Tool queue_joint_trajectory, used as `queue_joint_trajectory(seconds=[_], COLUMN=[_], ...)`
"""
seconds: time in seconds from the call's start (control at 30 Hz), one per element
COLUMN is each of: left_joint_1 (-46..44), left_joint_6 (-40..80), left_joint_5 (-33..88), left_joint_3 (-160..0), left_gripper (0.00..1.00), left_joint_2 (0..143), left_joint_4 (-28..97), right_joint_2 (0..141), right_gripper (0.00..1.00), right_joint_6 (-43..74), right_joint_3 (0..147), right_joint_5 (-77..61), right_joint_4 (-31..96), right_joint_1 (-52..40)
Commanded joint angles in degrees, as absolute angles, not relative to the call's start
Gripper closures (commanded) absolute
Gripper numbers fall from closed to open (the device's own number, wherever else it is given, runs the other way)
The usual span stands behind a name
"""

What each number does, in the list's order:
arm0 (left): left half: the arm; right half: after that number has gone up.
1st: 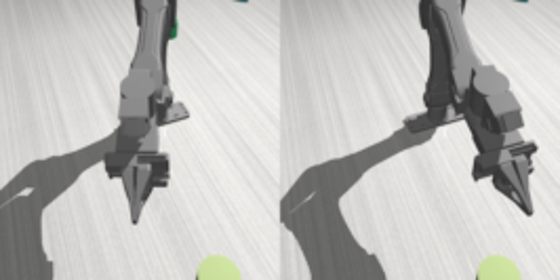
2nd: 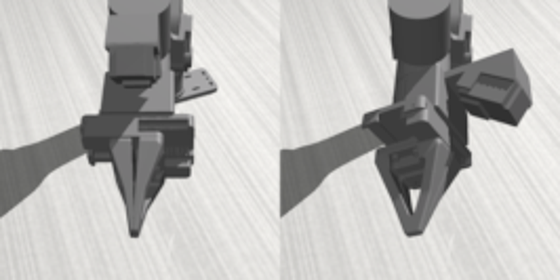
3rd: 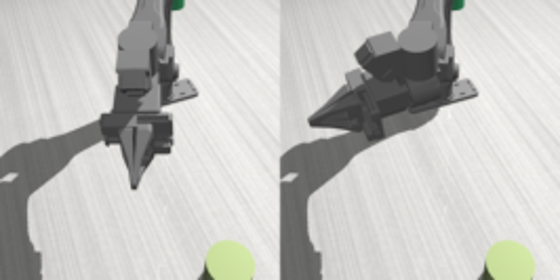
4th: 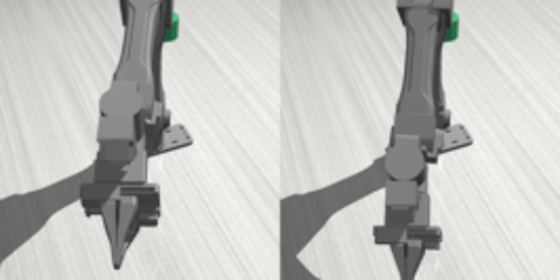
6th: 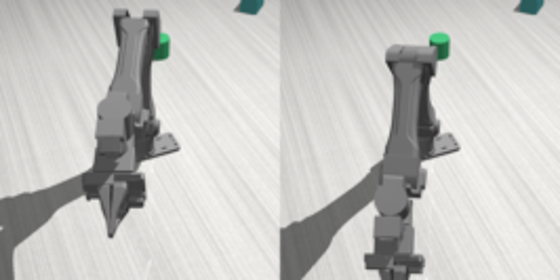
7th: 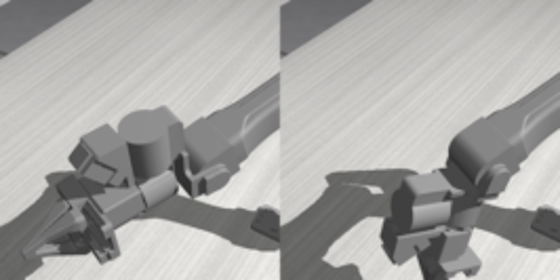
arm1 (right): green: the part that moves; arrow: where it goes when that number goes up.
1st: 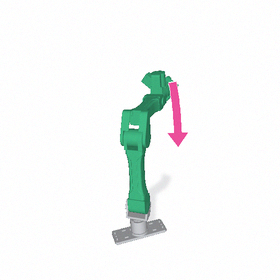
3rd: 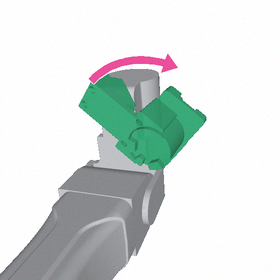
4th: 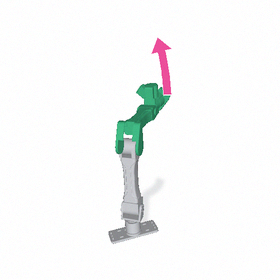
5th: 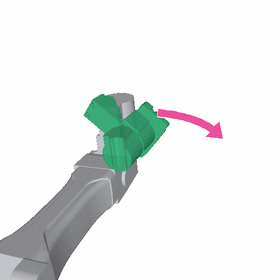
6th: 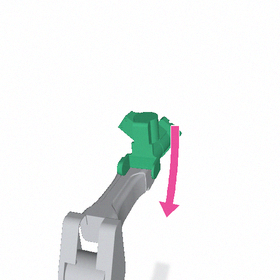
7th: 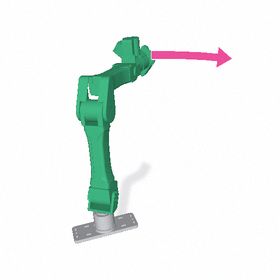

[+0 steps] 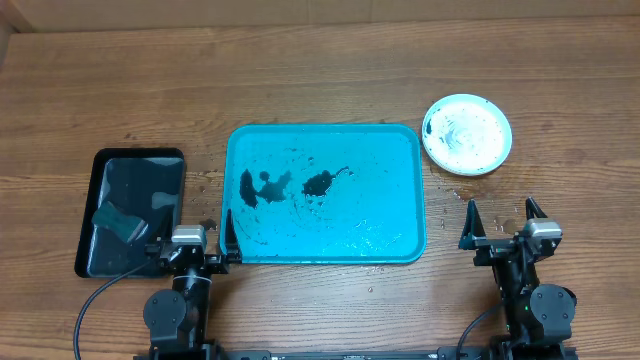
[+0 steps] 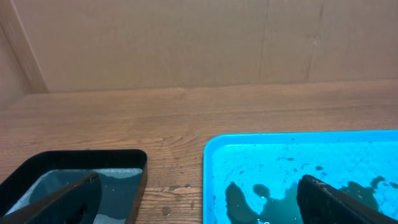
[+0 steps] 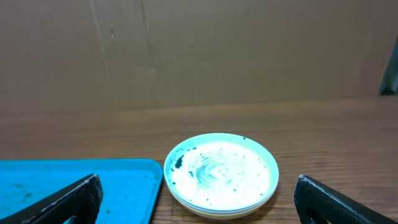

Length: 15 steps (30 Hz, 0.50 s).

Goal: Clean dirty plates on tray and stack at the side

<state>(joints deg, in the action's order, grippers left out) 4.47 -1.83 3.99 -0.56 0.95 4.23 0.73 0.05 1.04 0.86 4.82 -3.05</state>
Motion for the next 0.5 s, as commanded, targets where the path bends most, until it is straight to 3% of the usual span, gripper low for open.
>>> queue_joint_trajectory(seconds=[0.0,0.47], left_joint_1=[3.9,3.9], left_joint_6=[-1.3,-1.3], left_joint_5=[3.2,3.2], left_joint_3=[-0.3,-0.3], left_gripper=[0.0,0.0], left_joint_2=[0.3,0.3], left_joint_4=[4.3,4.3], right_joint_2=[0.2,0.2], right_gripper=[0.0,0.0], right_joint_6=[-4.6,-4.5], right_joint_3=[0.4,0.4], right_joint_5=[1.2,0.5], right_joint_4=[4.7,4.8], right_joint_1=[-3.3,-3.3])
